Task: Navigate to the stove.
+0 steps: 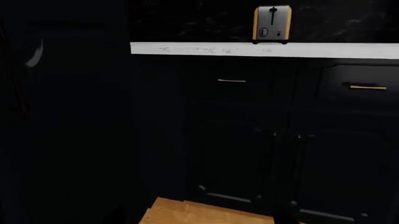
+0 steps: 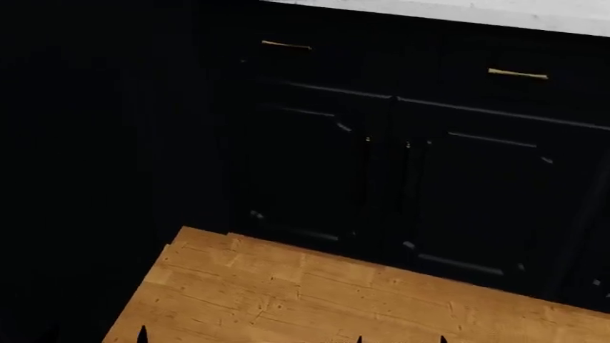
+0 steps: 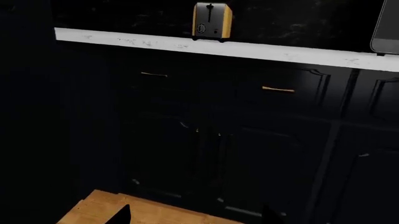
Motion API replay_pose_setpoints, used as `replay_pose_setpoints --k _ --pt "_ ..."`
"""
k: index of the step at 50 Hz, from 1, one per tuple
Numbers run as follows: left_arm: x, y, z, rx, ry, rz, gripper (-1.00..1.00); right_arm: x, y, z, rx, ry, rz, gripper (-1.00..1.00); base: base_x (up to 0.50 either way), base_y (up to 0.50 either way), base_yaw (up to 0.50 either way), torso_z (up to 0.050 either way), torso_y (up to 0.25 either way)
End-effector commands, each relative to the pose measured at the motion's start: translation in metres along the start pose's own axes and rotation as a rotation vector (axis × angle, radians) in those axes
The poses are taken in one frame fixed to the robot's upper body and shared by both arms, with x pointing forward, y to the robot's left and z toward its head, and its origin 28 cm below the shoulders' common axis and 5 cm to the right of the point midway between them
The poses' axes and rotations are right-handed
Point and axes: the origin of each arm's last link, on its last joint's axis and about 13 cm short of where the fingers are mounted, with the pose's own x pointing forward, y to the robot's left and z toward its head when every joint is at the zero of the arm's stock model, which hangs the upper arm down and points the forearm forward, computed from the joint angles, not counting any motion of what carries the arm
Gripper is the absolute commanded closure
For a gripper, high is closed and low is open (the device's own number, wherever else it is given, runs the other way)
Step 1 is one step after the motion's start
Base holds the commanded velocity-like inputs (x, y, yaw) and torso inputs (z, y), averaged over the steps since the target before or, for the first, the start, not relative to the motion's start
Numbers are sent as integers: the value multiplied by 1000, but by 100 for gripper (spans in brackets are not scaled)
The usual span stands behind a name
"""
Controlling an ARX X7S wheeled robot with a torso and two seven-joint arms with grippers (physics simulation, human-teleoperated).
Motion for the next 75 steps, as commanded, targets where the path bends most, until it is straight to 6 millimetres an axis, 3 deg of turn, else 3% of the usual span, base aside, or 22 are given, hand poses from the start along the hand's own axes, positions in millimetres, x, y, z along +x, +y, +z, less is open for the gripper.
replay_pose_setpoints --k 1,37,55,75 --pt "0 0 0 1 -1 -1 -100 0 -1 1 11 4 -5 -100 0 0 -500 0 0" --pt "-1 -1 1 3 -5 -4 -100 0 -2 1 21 -5 -8 -100 0 0 -499 0 0" --pt "-1 -1 1 4 -5 -7 -100 -2 0 0 -21 -40 -12 -100 0 -11 -13 0 0" --pt "-1 -1 1 4 -4 -7 -100 -2 0 0 -19 -43 -7 -100 3 -378 0 0 0"
